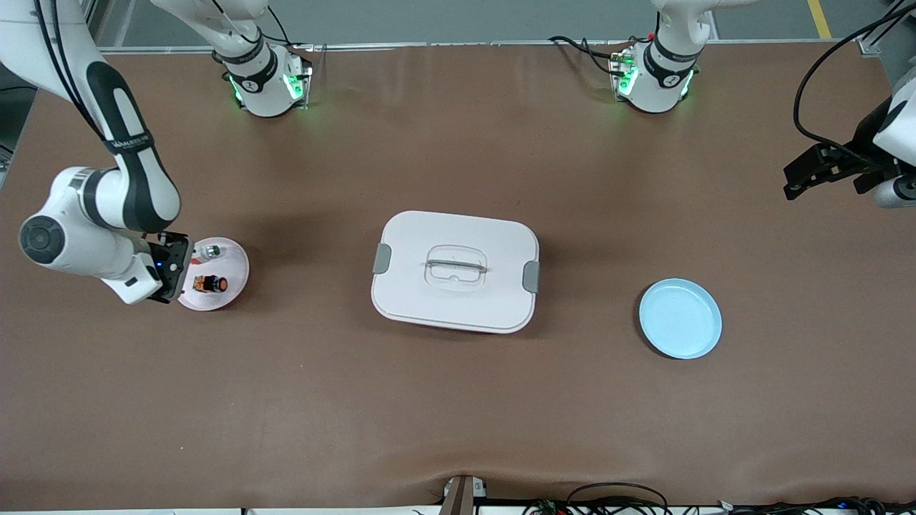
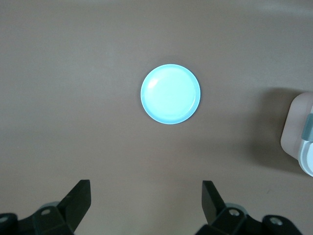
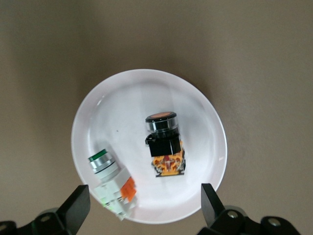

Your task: Transfer orange switch to right arm and place

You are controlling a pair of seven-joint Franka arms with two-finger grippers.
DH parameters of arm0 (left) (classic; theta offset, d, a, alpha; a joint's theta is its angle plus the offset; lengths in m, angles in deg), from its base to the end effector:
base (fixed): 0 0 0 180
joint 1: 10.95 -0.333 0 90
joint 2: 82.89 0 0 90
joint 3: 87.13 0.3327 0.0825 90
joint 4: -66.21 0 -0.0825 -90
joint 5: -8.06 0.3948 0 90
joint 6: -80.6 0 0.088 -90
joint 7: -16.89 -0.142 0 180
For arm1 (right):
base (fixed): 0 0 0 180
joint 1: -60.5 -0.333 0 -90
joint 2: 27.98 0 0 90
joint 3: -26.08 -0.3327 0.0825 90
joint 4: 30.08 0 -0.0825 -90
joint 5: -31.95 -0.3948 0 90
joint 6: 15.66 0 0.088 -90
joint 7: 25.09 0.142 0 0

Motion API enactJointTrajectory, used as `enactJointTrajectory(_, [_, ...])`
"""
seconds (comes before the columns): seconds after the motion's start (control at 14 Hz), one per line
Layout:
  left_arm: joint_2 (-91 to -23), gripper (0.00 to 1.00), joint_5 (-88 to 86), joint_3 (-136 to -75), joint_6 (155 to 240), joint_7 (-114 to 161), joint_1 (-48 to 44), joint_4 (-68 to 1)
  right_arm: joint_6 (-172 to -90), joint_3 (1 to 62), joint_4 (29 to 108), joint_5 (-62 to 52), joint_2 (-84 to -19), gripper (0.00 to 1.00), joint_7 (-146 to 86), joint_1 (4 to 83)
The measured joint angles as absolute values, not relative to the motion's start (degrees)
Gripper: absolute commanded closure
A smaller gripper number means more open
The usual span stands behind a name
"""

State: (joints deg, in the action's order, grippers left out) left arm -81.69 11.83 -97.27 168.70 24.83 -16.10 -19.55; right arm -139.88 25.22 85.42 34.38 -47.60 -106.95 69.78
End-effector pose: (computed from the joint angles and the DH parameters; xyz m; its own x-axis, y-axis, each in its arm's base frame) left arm 0.5688 -0.0390 0.6275 0.9982 0.0535 0.0287 0.0551 -0.9968 -0.0586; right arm 0.5793 -0.0887 0.2411 0.2543 0.9658 -0.0514 0.9481 -0.2594 -0.1839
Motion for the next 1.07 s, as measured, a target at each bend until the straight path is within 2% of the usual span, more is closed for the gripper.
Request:
enactJointTrajectory(0.5, [-81.74,0.0,11.7,-97.63,168.61,22.11,-15.94,-19.58,-122.62,24.47,77.9,33.71,-39.37,0.0,-82.82,69.38])
enactJointTrajectory(1.07, [-83.35,0.0,8.47,-97.65,165.33,20.29,-15.87,-19.59,-111.0,24.29,75.99,31.8,-32.59,0.0,-60.11,66.85])
